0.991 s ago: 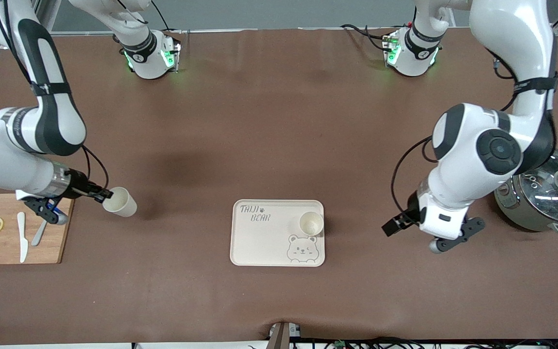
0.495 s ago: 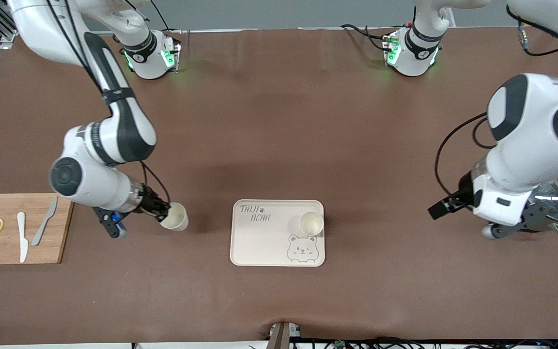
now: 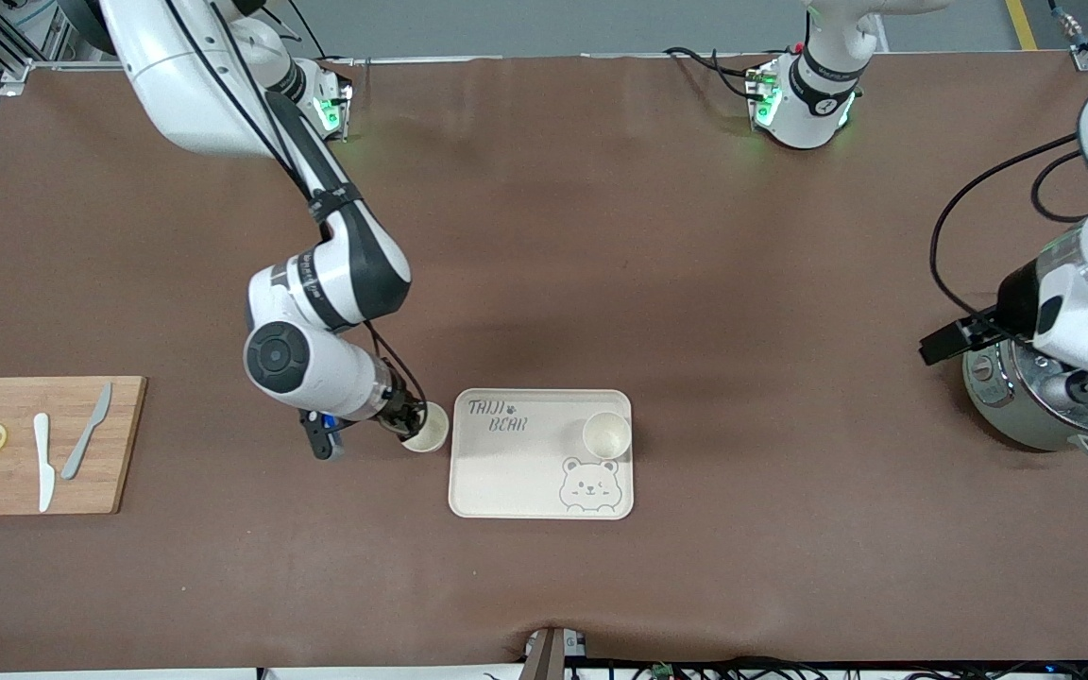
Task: Place white IKEA cup upright on tray with both arms
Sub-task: 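Move the cup with the right gripper onto the tray beside the other cup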
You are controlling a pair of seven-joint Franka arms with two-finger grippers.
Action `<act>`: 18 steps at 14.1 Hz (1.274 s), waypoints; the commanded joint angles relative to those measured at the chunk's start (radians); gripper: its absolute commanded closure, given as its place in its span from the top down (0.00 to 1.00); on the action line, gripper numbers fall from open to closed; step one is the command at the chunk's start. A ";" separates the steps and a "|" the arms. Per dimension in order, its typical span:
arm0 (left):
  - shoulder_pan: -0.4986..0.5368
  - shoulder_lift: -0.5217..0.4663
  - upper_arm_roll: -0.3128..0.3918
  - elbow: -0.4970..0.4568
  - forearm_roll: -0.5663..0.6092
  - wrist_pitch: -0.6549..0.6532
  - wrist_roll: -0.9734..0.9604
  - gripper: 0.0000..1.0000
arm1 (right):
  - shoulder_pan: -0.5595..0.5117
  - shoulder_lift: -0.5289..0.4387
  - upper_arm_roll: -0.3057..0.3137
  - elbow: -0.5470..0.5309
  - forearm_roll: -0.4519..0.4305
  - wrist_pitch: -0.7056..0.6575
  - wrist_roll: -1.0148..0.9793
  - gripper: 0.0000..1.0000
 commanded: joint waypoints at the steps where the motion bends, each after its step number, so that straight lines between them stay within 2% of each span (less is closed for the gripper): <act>1: 0.036 -0.071 -0.007 -0.046 0.023 -0.047 0.071 1.00 | 0.044 0.049 -0.007 0.084 0.032 -0.013 0.116 0.00; 3: 0.036 -0.109 -0.006 -0.085 0.044 -0.041 0.075 1.00 | 0.057 0.063 -0.007 0.085 0.050 0.010 0.165 0.00; 5: 0.038 -0.143 -0.010 -0.103 0.075 -0.041 0.104 1.00 | 0.060 0.086 -0.007 0.085 0.129 0.027 0.164 0.00; 10: 0.091 -0.263 -0.014 -0.243 0.064 -0.004 0.227 1.00 | 0.080 0.112 -0.009 0.077 0.127 0.087 0.158 0.00; 11: 0.097 -0.269 -0.014 -0.244 0.049 -0.007 0.232 1.00 | 0.081 0.115 -0.010 0.077 0.122 0.087 0.159 0.09; 12: 0.099 -0.270 -0.014 -0.243 0.028 -0.013 0.235 1.00 | 0.083 0.117 -0.010 0.077 0.107 0.087 0.159 0.25; 14: 0.098 -0.272 -0.015 -0.235 0.021 -0.027 0.235 1.00 | 0.083 0.126 -0.010 0.074 0.073 0.088 0.161 0.26; 15: 0.096 -0.270 -0.015 -0.234 0.021 -0.027 0.237 1.00 | 0.084 0.129 -0.010 0.075 0.073 0.088 0.162 0.31; 16: 0.096 -0.269 -0.015 -0.232 0.021 -0.027 0.237 1.00 | 0.086 0.127 -0.010 0.075 0.073 0.087 0.168 0.54; 17: 0.094 -0.267 -0.017 -0.229 0.021 -0.027 0.237 1.00 | 0.086 0.126 -0.010 0.075 0.073 0.085 0.173 0.88; 18: 0.091 -0.267 -0.020 -0.226 0.021 -0.027 0.237 1.00 | 0.086 0.121 -0.012 0.075 0.073 0.085 0.174 1.00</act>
